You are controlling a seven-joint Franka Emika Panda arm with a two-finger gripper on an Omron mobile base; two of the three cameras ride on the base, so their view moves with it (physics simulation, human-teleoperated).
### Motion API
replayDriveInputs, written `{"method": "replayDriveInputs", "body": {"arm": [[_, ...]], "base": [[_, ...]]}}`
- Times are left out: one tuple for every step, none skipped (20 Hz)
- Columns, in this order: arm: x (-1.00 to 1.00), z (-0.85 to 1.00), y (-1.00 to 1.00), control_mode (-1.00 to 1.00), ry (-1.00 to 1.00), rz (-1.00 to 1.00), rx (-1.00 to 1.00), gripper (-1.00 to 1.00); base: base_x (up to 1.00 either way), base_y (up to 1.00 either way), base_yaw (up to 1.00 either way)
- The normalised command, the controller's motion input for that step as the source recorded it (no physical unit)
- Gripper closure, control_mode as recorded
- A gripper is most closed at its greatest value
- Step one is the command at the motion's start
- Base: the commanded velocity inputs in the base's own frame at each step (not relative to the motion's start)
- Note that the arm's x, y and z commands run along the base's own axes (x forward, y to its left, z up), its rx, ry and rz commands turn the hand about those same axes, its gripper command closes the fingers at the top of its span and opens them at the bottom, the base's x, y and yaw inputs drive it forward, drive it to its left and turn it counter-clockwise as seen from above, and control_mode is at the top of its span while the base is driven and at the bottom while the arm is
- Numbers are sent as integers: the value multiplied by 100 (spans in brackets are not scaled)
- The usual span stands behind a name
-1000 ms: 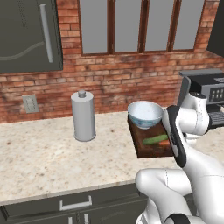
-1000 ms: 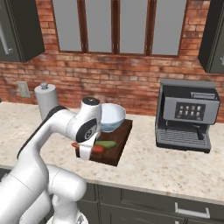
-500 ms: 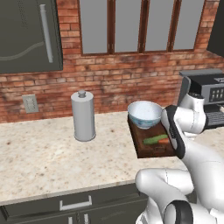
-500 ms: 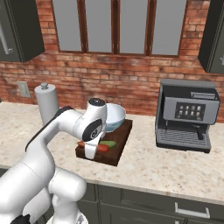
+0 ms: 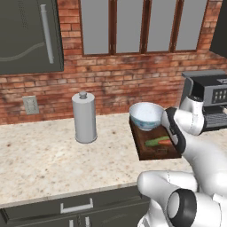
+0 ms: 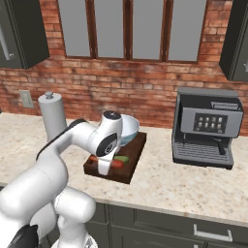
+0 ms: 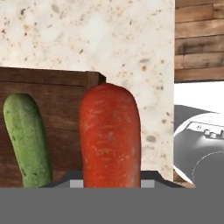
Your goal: Place the two vegetables and bowl onto the tray for setting up a vegetable dip station.
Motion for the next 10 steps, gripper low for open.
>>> {"method": "replayDriveInputs", "body": {"arm": [[23, -19, -2, -100, 0, 0, 4, 100], [24, -19, -2, -100, 0, 0, 4, 100], [23, -19, -1, -100, 0, 0, 4, 100], [23, -18, -2, -100, 0, 0, 5, 100], [23, -18, -3, -100, 0, 0, 5, 100], [23, -18, -4, -100, 0, 0, 5, 100], [22, -18, -4, -100, 0, 0, 5, 100], [23, -18, -4, -100, 0, 0, 5, 100], [22, -18, -3, -100, 0, 0, 5, 100], [22, -19, 0, -100, 0, 0, 3, 100]], "base": [[0, 0, 0], [0, 0, 0], [0, 0, 0], [0, 0, 0], [0, 0, 0], [0, 0, 0], [0, 0, 0], [0, 0, 0], [0, 0, 0], [0, 0, 0]]}}
